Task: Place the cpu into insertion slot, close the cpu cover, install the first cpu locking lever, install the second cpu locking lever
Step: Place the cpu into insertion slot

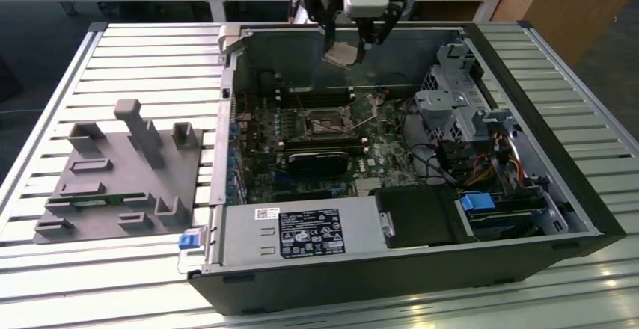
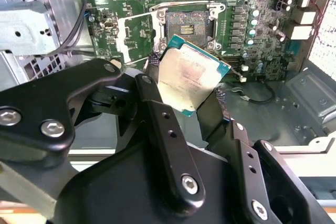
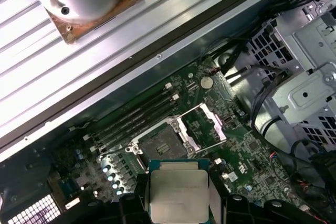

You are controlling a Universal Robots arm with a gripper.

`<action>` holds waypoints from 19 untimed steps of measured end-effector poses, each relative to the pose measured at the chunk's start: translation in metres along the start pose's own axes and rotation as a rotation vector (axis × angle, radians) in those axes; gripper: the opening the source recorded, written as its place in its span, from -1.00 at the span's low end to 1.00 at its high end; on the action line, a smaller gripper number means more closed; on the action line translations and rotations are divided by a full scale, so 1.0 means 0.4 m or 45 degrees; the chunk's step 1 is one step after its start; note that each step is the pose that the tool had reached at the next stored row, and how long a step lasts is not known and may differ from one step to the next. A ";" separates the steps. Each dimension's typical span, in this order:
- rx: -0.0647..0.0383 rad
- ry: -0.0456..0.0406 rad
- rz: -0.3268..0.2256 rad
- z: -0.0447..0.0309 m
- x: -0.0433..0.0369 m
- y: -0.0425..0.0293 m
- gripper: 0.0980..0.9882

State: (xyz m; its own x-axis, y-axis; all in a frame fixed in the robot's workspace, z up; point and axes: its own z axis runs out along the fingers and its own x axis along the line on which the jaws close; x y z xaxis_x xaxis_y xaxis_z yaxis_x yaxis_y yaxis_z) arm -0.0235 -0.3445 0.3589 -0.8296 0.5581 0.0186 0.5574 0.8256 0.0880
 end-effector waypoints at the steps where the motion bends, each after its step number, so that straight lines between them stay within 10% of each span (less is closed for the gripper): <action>1: 0.000 -0.001 0.015 0.000 0.000 0.000 -0.01; 19: -0.005 -0.024 0.270 0.003 0.000 0.000 -0.01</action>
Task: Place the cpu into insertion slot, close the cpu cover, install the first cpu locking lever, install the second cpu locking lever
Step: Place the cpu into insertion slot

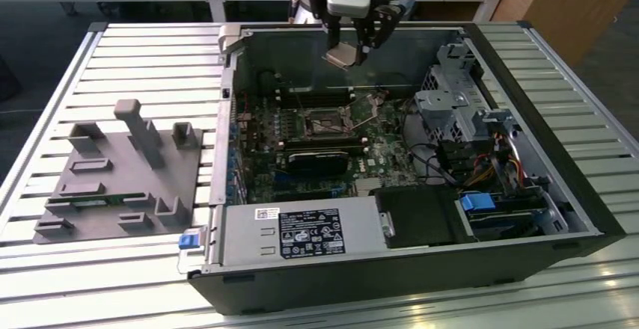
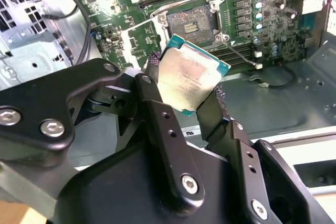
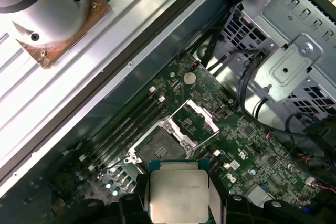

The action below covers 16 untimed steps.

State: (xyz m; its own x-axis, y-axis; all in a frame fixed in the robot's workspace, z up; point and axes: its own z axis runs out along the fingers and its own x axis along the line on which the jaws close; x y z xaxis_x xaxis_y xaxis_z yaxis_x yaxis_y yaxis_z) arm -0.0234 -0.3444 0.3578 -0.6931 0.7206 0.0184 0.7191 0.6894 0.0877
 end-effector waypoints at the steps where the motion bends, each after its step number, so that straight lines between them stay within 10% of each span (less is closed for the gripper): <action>1: 0.000 -0.001 0.012 0.000 0.000 0.000 -0.01; 16: -0.003 -0.016 0.181 0.002 0.000 0.000 -0.01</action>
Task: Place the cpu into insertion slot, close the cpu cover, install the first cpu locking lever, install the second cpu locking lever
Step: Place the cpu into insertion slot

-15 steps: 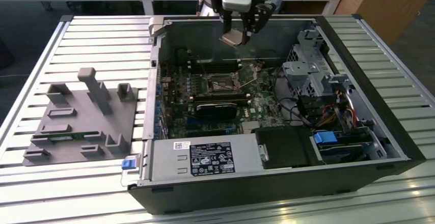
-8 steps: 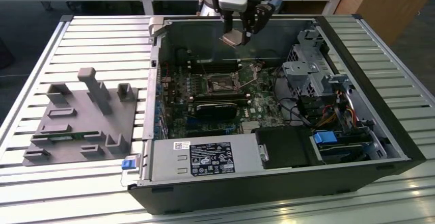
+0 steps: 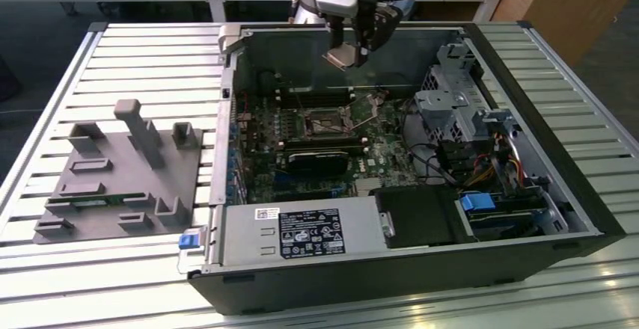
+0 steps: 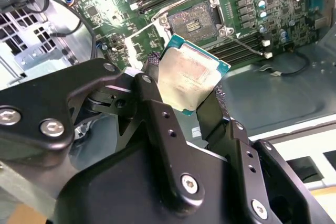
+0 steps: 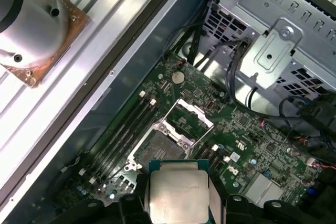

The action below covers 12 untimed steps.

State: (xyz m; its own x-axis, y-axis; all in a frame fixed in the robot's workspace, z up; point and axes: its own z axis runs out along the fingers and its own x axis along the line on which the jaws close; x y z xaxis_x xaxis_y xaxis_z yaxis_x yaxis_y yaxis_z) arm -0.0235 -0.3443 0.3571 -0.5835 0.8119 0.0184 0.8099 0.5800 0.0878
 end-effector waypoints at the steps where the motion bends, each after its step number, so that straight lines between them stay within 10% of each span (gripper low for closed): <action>1: 0.000 -0.001 0.011 0.000 0.000 0.000 -0.01; 12: -0.002 -0.010 0.105 0.002 0.000 0.000 -0.01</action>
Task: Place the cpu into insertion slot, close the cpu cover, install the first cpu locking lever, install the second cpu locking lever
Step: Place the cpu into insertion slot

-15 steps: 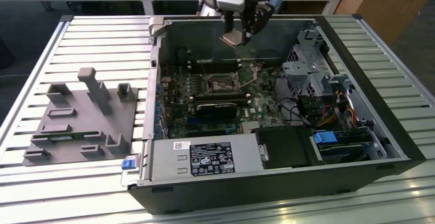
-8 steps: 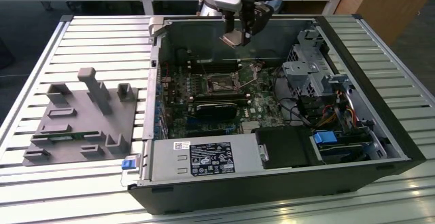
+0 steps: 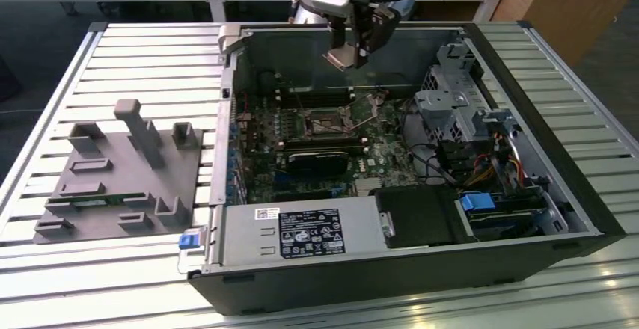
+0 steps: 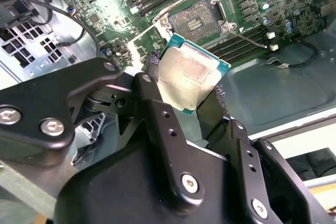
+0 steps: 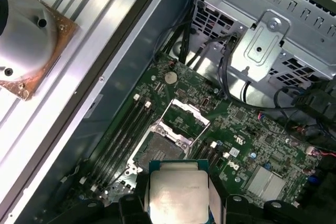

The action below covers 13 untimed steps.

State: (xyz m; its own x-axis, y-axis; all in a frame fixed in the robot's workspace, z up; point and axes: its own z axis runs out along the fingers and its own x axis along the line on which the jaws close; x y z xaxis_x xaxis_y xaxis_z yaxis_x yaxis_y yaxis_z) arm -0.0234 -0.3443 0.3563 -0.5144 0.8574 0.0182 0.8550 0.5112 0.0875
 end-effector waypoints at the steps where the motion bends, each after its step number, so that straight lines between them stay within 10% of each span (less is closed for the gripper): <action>1: 0.000 -0.001 0.004 0.001 0.000 0.000 -0.01; 7: 0.020 -0.035 0.007 0.011 0.000 -0.001 -0.01; 13: 0.022 -0.044 0.074 0.017 0.000 -0.002 -0.01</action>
State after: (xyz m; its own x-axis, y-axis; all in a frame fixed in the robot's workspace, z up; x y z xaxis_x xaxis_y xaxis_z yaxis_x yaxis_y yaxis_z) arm -0.0235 -0.3443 0.3495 -0.4618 0.8869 -0.0119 0.8844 0.4615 0.0698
